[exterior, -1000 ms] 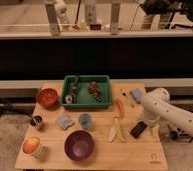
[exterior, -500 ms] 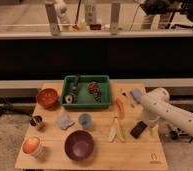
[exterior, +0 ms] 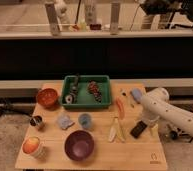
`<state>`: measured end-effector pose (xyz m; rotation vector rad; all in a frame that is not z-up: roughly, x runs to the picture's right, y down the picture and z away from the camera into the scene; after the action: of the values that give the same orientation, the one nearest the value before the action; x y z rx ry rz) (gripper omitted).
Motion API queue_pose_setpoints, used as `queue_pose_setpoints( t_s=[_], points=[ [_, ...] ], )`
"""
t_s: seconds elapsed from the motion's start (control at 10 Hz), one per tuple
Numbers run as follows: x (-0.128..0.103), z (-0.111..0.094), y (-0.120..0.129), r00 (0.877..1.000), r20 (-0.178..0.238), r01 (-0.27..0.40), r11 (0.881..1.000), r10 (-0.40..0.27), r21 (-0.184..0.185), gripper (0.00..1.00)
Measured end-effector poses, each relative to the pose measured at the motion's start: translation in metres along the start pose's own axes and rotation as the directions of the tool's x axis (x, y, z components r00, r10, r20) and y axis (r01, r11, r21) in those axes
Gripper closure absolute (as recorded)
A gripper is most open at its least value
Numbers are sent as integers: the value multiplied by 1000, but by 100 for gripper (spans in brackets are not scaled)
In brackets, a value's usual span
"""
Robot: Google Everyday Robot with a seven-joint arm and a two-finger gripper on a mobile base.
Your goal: Wipe red bowl with eraser
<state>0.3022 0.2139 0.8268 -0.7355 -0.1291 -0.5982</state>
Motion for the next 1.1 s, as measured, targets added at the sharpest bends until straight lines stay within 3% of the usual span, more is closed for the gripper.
queue_pose_setpoints(
  t_s=[1.1],
  points=[
    [1,1,-5,1000,-3,21,1000,-21,6,20]
  ],
)
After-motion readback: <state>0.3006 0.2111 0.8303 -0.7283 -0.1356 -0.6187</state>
